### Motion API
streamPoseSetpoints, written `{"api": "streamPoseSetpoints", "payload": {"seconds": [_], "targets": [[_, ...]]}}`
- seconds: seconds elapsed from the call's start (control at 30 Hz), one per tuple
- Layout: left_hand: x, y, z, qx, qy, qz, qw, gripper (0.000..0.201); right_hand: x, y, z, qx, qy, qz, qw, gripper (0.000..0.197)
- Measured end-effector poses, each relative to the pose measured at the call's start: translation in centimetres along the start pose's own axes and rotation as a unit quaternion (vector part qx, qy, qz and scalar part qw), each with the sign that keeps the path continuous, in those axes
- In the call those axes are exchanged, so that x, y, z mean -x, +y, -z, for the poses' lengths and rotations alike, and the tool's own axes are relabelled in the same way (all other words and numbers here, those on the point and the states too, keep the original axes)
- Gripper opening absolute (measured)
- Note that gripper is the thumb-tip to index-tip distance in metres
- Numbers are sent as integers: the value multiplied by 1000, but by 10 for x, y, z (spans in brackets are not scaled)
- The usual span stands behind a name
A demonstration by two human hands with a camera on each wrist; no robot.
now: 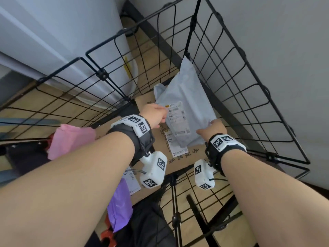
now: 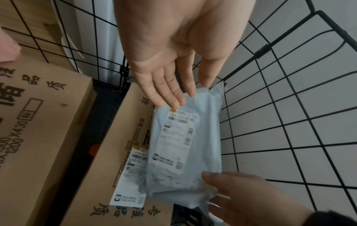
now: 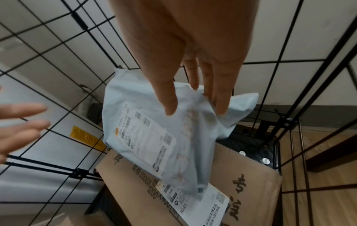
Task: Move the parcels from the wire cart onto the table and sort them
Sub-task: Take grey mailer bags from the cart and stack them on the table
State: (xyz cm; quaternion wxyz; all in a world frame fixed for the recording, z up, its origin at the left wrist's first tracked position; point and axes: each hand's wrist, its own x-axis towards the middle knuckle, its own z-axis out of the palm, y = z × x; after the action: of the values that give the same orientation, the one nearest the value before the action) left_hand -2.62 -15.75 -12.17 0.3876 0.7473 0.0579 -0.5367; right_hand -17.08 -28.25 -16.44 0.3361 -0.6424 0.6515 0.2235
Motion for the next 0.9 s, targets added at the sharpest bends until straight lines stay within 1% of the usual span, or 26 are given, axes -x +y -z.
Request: {"api": "streamPoseSetpoints", "payload": {"seconds": [0.07,0.13,0.17,0.27,0.33,0.37,0.43,0.47,0.53,0.57,0.67,0.73,0.8,0.9], "targets": [[1,5,-5,16,-8,-5,1000,23,1,-3,-5,16,3,-12,1000,52],[-3,7,-9,-1,-10,-21,1000,29,0,-5,-12,43,-9,-3,999,33],[-3,7,-9,-5,-13,-30,999,29,0,-5,-16,56,-14,5,998,30],[-2,3,-6,-16,-20,-31,999,33,2,-7,-26,111,-24,31,993,27],[-4,-2,-3,-20,-20,-30,999,32,4,-9,-33,149,-26,53,987,40],[-4,-4,-2,-21,-15,-29,999,31,5,-10,-35,163,-29,61,984,41],[-8,-10,-1,-33,-13,-29,999,28,4,-9,-40,181,-29,73,980,29],[-9,-11,-2,-38,-11,-28,999,25,5,-9,-41,187,-25,75,979,24],[-8,-13,-3,-45,-9,-35,998,10,8,-8,-38,198,-19,83,977,11],[-7,-14,-3,-54,-9,-41,998,11,10,-7,-36,202,-18,90,975,6],[-5,-15,-2,-95,7,-56,994,26,21,-11,-21,201,-12,138,970,4],[2,-11,-1,-130,19,-74,989,38,30,-14,-8,177,0,181,967,7],[9,-4,1,-172,30,-99,980,56,40,-17,7,147,23,224,963,8],[24,7,6,-208,52,-146,966,75,58,-22,32,125,78,295,944,6]]}}
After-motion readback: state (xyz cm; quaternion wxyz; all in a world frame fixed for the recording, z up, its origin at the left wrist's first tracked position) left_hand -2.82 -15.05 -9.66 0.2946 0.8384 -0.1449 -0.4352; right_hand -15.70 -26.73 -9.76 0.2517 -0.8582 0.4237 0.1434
